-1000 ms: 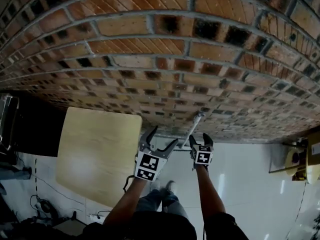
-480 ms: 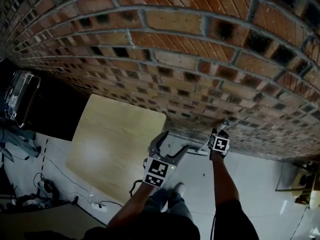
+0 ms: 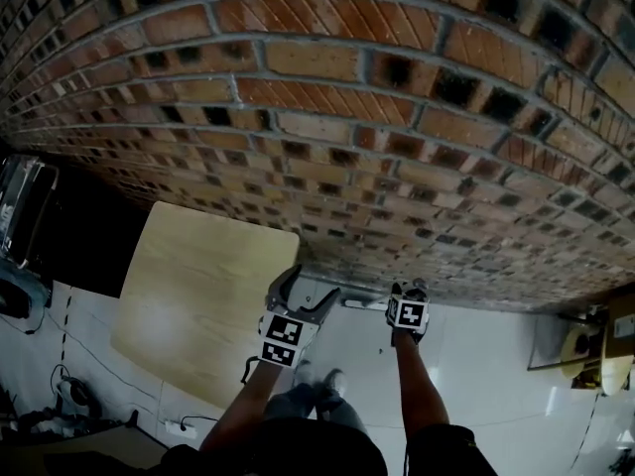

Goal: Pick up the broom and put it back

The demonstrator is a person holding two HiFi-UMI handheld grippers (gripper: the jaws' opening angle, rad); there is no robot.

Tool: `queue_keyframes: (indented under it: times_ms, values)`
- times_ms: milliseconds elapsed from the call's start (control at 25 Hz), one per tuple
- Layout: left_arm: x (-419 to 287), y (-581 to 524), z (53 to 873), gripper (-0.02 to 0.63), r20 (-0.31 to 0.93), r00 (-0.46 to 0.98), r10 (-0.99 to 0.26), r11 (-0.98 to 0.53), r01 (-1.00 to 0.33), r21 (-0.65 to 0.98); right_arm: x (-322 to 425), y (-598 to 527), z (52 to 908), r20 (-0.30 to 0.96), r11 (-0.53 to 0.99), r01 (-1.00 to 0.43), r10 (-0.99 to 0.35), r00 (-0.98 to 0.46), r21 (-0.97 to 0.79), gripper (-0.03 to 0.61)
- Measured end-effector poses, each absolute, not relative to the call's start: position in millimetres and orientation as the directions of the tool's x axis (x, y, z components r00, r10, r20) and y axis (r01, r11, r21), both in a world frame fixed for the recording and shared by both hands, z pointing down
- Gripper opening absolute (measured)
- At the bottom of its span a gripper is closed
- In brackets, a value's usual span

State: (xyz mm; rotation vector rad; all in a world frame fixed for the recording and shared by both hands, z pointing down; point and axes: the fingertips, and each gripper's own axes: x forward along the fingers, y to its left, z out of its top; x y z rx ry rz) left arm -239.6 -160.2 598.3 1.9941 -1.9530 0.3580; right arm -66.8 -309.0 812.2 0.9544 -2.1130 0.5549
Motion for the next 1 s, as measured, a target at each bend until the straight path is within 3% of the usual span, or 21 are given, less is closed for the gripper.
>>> queue_keyframes:
  times_ms: [240, 560, 1000]
  values:
    - [-229, -158, 556, 0.376, 0.32, 0.049, -0.946, -0.034, -0.998, 0.053, -51, -280, 703, 0.637, 0.621, -0.778, -0.565, -0.524, -0.09, 0.092]
    - [-209, -151, 442, 0.377, 0.112, 0.08, -0.991, -0.079, -0.997, 0.007, -45, -244, 497, 0.294, 0.645, -0.764, -0.725, -0.622, -0.026, 0.092]
    - [-213, -129, 327, 0.376, -0.061, 0.013, -0.998, -0.011, -0.999, -0.037, -41, -188, 317, -0.076, 0.674, -0.737, -0.733, -0.676, 0.054, 0.092]
